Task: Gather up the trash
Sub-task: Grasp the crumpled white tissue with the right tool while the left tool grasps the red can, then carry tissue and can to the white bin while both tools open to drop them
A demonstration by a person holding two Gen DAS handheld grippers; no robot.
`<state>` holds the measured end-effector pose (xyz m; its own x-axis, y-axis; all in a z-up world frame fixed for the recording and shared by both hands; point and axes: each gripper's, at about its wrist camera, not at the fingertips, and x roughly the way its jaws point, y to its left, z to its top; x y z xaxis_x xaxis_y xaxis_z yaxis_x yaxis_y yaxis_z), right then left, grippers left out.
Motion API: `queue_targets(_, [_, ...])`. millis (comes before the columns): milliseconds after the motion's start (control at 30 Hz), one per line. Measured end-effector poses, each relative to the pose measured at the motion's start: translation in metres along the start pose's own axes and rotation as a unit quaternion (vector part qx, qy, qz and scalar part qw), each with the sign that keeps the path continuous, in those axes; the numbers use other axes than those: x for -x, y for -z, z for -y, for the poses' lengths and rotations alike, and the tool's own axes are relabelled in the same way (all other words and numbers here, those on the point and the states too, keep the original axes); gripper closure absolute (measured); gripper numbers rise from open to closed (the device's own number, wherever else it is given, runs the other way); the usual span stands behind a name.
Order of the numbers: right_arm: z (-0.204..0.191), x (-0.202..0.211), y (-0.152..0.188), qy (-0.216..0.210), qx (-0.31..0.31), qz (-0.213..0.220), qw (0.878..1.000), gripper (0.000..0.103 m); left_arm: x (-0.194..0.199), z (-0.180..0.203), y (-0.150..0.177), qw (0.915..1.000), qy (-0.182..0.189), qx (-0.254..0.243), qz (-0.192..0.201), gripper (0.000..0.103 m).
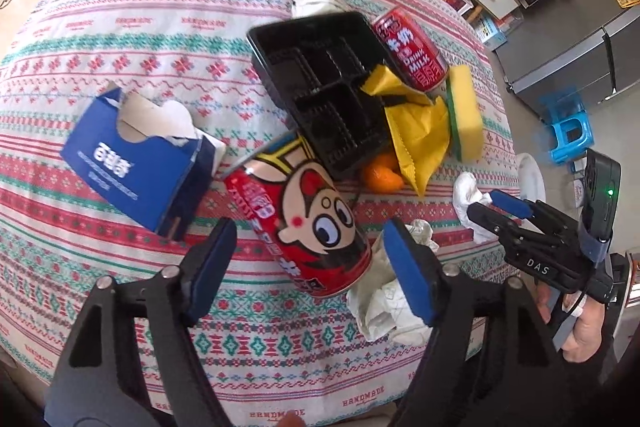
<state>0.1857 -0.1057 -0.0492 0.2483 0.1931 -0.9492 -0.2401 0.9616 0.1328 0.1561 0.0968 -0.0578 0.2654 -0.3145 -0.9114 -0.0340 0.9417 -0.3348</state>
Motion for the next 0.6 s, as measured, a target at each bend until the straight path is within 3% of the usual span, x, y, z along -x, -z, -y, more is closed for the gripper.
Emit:
queue_targets(200, [-0.005, -0.007, 0.001, -0.007, 0.007, -0.007, 1.000, 0.059, -0.012, -0.002, 0.001, 0.9997, 0.010, 0.015, -0.019, 0.035])
queue_targets(367, [-0.009, -0.008, 0.004, -0.020, 0.012, -0.011, 1.000, 0.077, -0.007, -0.001, 0.002, 0.9996, 0.020, 0.020, -0.006, 0.036])
queue_targets(600, [-0.003, 0.007, 0.011, -0.029, 0.002, 0.001, 1.000, 0.085, 0.010, -0.006, 0.008, 0.9994, 0.027, 0.017, 0.012, 0.042])
